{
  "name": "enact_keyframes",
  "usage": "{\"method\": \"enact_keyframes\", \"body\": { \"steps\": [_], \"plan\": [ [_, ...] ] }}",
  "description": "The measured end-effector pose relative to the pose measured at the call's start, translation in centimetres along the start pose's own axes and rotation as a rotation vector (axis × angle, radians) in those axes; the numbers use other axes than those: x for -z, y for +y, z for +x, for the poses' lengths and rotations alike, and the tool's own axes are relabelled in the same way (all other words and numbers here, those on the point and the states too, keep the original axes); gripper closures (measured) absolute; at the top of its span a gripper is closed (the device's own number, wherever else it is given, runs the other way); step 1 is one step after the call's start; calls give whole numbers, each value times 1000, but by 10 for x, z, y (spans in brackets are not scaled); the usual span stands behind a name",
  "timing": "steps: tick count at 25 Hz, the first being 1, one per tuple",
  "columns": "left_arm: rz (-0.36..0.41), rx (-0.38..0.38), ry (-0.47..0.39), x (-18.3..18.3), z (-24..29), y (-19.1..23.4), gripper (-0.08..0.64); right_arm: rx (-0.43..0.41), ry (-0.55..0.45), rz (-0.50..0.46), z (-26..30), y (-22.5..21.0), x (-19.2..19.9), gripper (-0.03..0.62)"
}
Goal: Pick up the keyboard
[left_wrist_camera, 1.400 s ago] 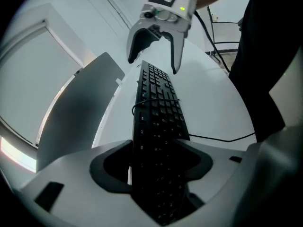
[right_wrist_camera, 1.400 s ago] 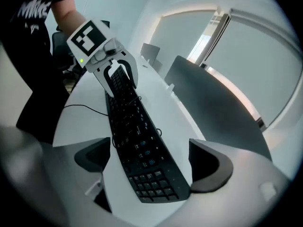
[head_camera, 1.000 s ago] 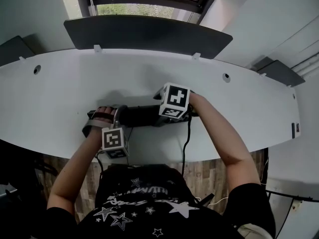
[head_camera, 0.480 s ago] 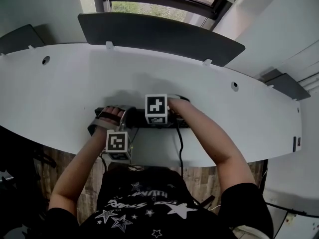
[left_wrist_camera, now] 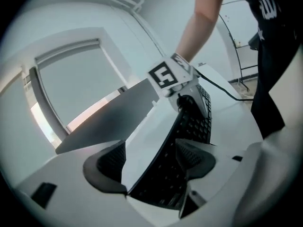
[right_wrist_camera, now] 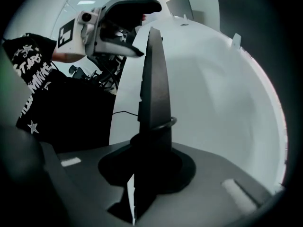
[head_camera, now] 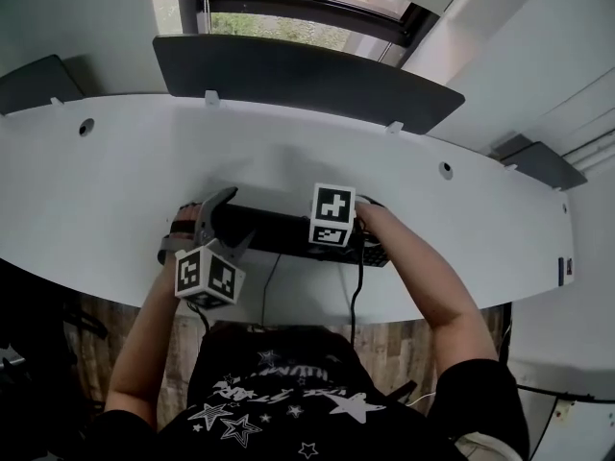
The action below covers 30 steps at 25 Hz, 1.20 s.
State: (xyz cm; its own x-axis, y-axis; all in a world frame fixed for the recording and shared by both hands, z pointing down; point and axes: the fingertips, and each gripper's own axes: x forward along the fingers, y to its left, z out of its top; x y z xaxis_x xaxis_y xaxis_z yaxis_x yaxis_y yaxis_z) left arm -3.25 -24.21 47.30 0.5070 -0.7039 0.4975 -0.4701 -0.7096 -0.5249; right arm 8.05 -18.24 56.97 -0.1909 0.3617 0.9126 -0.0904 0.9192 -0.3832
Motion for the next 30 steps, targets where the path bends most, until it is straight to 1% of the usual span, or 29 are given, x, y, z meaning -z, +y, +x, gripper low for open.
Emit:
{"method": "enact_keyframes", "body": {
  "steps": [1,3,4,5,7,8,9,11,14,16,18,22,23,24,26,28,29,30],
  "plan": [
    [-62,3,-19,3,-7,9,247,31,-17,0,-2,3,3,514],
    [-210,24,-91,6,-25,24,243,87,-79,12,-10,12,4,514],
    [-268,27,-129,6,-35,31,244,104,-122,35,-15,19,3,514],
    [-301,17,-162,7,-45,39,244,115,-167,74,-20,25,2,514],
    [-335,-18,-215,10,-61,56,244,126,-260,196,-26,34,1,513],
    [-362,-18,-236,14,-64,61,244,130,-308,270,-28,37,1,514],
    [-397,-1,-250,19,-65,64,244,136,-362,345,-31,39,2,514],
    [-449,60,-254,33,-58,60,244,166,-494,482,-35,41,2,514],
    [-487,157,-258,49,-45,45,244,267,-702,674,-42,42,1,514],
    [-547,212,-271,53,-37,39,244,305,-824,808,-48,45,3,514],
    [-598,257,-275,54,-30,34,245,305,-948,917,-57,50,6,514],
    [-655,331,-314,41,-28,24,250,299,-1180,1094,-72,71,14,514],
    [-671,342,-319,39,-31,21,261,301,-1234,1126,-75,76,16,514],
    [-680,346,-318,38,-35,17,296,307,-1286,1153,-76,81,18,514],
    [-683,326,-327,34,-50,2,426,337,-1373,1192,-70,100,29,514],
    [-684,271,-348,30,-78,-30,474,386,-1437,1197,-54,137,47,514],
    [-690,239,-350,31,-99,-52,512,403,-1464,1187,-41,163,56,514],
    [-699,212,-343,32,-121,-76,529,411,-1485,1174,-28,192,64,514]
  ]
}}
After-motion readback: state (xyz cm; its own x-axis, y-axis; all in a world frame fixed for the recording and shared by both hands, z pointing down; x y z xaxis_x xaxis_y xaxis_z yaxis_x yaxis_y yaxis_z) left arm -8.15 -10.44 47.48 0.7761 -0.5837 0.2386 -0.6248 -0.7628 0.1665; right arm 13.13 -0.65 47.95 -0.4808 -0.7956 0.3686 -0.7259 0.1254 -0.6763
